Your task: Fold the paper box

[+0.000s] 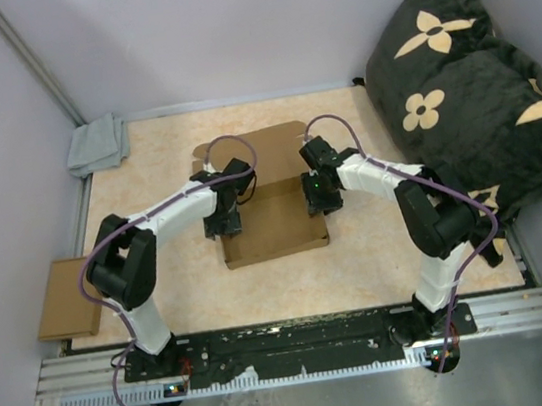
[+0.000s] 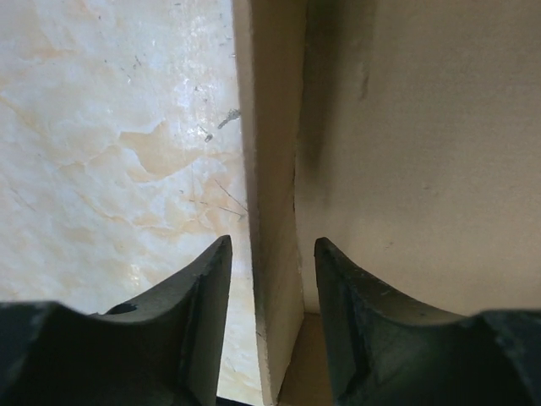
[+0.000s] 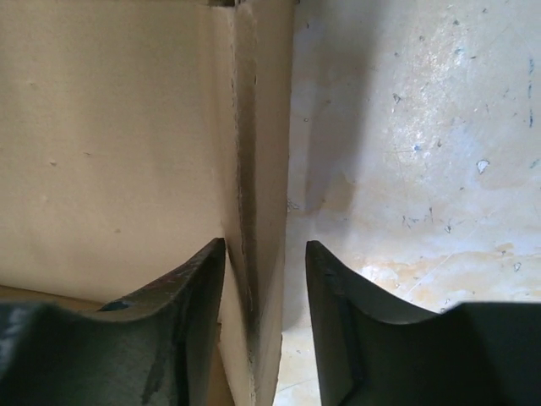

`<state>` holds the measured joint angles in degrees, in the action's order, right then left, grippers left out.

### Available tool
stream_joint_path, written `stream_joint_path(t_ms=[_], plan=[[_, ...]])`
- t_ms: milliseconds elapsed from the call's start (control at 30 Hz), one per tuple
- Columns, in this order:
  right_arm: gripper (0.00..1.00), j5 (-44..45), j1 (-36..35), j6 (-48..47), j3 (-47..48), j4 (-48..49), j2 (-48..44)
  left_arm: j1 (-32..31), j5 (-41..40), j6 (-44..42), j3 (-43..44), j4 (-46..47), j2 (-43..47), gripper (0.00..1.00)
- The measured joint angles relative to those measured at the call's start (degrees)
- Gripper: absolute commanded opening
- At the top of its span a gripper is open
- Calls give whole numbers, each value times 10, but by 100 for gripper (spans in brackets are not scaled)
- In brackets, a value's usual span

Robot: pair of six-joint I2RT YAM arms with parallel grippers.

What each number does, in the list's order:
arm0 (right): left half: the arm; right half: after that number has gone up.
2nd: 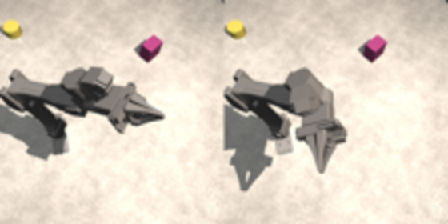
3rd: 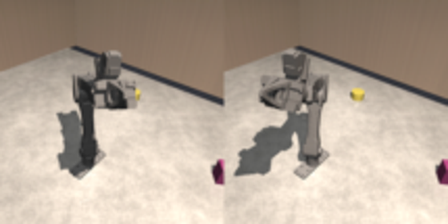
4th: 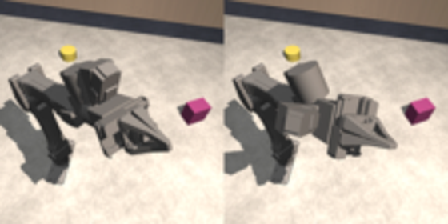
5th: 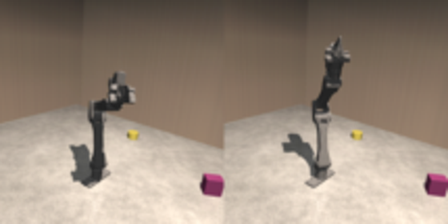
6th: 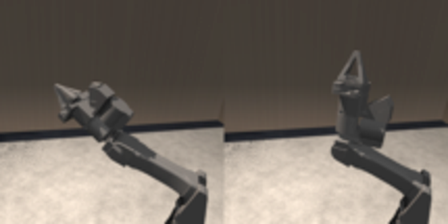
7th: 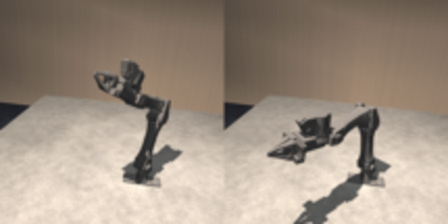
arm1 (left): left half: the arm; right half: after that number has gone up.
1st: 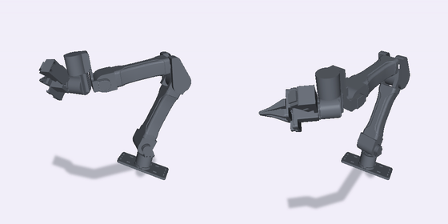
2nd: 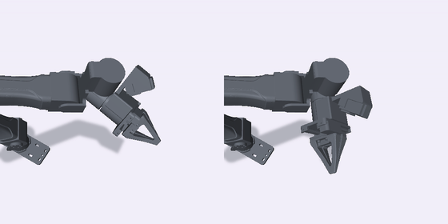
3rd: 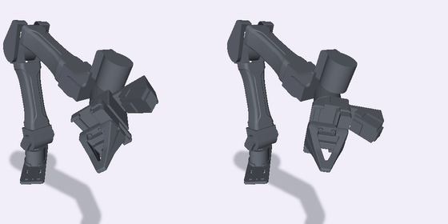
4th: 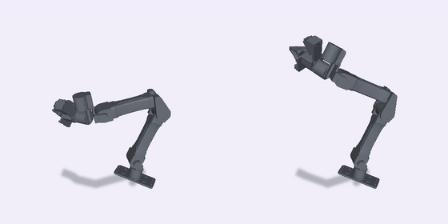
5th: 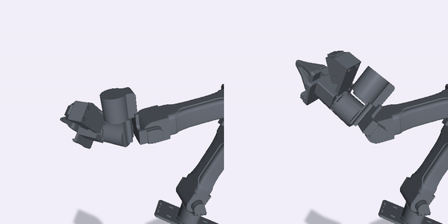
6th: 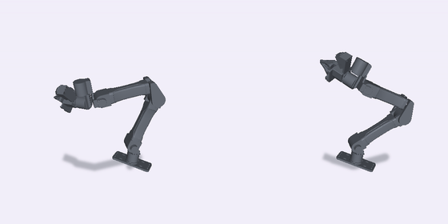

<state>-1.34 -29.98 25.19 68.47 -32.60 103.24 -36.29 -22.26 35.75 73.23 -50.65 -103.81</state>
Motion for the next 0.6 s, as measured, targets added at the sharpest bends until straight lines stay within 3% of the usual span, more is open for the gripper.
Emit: stream_joint_path(t_ms=[333,400,467,500,600], plan=[[51,27,10,-21,98,-62,0,63,9,-20,-6,-5,101,57],[36,26,27,-26,151,-95,3,77,16,-33,5,3,127,57],[8,21,53,-33,220,-129,14,86,23,-50,13,26,147,57],[5,17,70,-33,269,-148,24,89,27,-59,15,38,153,58],[20,7,120,-35,387,-149,42,103,50,-85,20,82,161,60]])
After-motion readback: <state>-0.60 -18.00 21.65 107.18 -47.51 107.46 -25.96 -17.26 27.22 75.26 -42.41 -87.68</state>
